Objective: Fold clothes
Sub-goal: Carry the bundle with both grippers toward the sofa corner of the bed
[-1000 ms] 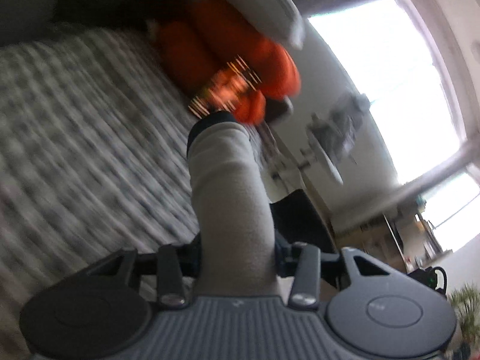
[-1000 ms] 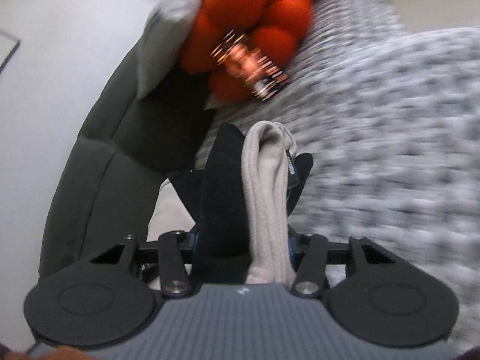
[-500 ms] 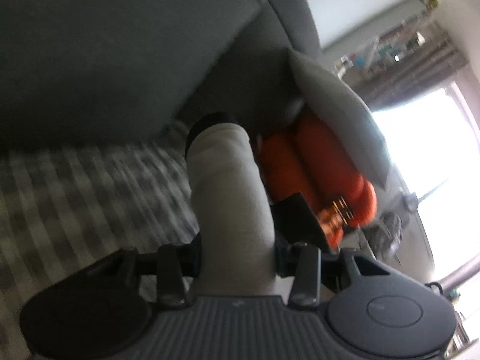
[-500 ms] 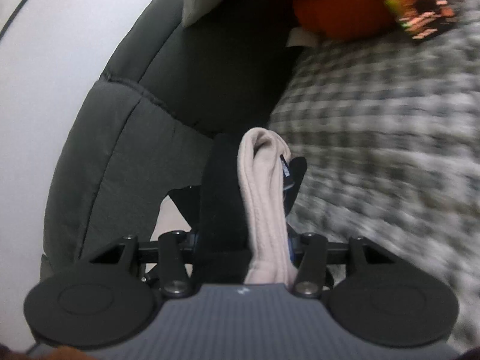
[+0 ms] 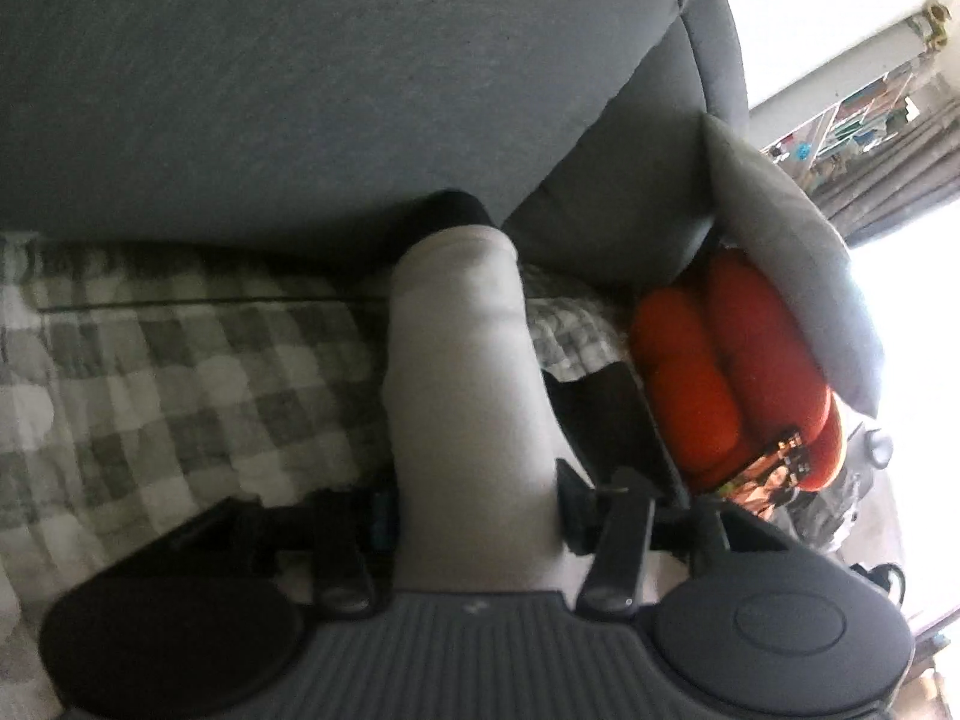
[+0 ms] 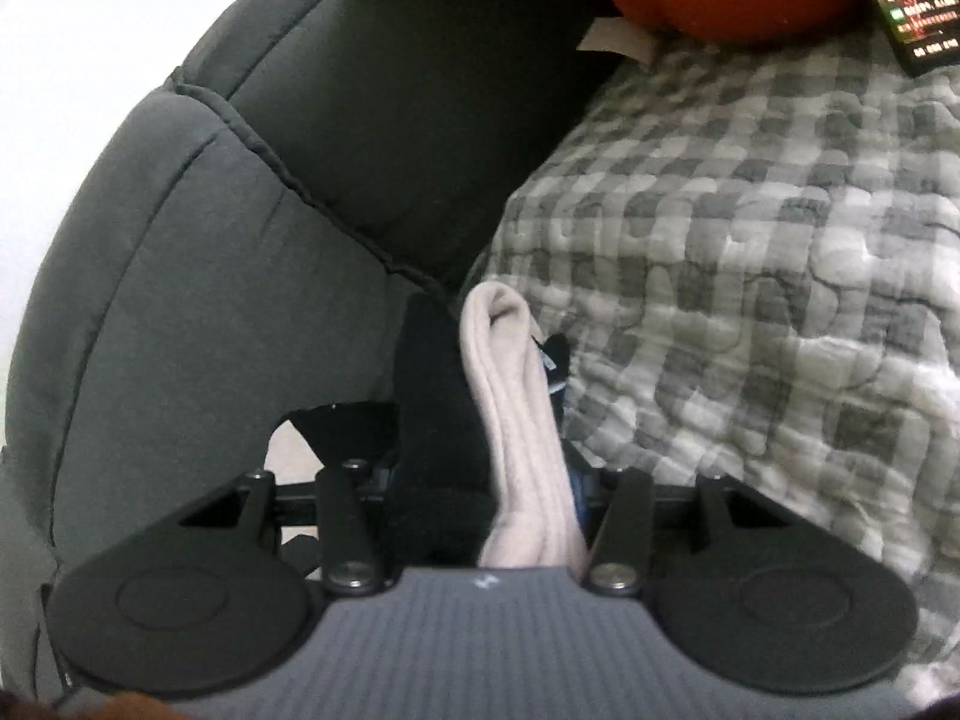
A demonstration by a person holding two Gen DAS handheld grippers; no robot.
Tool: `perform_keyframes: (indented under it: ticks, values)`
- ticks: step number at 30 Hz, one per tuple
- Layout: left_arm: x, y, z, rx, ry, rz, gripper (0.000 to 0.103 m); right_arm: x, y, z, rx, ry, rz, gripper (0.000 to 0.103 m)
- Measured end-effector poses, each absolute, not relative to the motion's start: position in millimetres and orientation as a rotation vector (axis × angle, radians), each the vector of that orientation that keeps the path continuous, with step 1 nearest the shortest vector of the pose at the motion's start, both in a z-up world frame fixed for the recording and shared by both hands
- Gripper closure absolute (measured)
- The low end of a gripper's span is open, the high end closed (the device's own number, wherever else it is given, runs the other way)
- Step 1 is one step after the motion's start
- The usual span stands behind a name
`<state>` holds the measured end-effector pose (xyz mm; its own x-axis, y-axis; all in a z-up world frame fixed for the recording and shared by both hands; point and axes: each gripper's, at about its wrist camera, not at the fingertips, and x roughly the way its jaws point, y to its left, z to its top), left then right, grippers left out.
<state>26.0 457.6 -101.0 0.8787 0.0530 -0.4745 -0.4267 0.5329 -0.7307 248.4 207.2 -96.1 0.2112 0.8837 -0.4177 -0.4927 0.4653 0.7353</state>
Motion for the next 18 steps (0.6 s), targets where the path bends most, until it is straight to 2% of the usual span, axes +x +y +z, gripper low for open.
perform_keyframes:
  ticks: [3,8,18]
  values:
    - [19,448,-94,-0.969,0.396,0.327,0.057,251,205,-89,0.552,0.934,1.039,0.053]
    - [17,425,-92,-0.98,0.414,0.396,0.057,261,227,-83,0.483,0.913,1.017,0.054]
    - [-15,432,-81,-0.931,0.344,0.421,0.06,241,231,-75,0.486,0.872,1.079,0.056]
